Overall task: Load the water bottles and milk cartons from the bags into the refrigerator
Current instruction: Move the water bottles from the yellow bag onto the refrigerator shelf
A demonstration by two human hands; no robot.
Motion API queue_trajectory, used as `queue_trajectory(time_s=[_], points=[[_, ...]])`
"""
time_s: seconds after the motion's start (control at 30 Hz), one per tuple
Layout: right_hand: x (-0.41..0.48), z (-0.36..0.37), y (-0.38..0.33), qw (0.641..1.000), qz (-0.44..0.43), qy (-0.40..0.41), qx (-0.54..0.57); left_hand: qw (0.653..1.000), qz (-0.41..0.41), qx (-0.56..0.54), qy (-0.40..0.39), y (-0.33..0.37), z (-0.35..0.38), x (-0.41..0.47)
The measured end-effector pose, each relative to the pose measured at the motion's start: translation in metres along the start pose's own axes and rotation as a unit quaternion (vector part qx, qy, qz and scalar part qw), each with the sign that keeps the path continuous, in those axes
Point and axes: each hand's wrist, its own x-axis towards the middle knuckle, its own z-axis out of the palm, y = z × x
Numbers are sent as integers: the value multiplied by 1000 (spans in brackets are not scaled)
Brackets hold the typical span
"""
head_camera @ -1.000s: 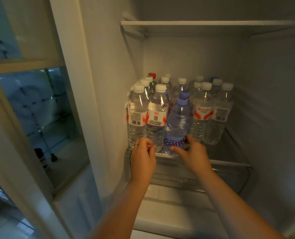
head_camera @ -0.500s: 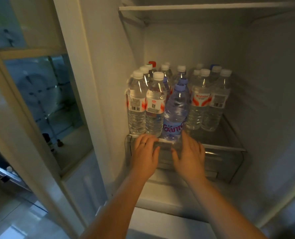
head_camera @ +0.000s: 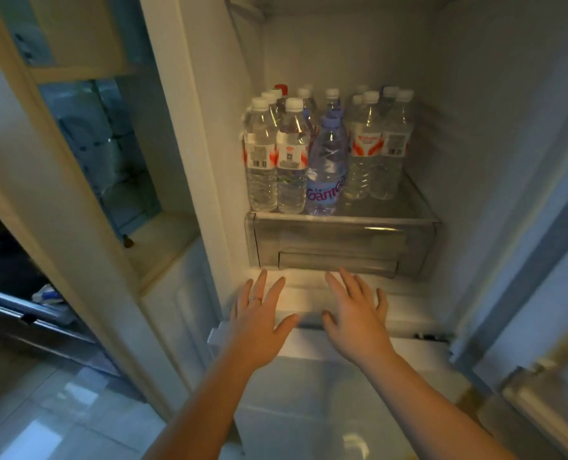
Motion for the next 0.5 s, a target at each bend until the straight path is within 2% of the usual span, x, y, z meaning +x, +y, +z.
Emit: queue_trajectory(time_s=[0.1, 0.23, 0.5], points=[[-52, 12, -2, 1000, -17, 11, 20, 1000, 1, -11, 1, -10, 12, -53], [-129, 33, -10, 999, 1, 33, 41, 999, 6, -46, -13, -22, 31, -131], [-263, 54, -8, 1000, 18, 0, 12, 995, -4, -58, -85, -29, 64, -259]])
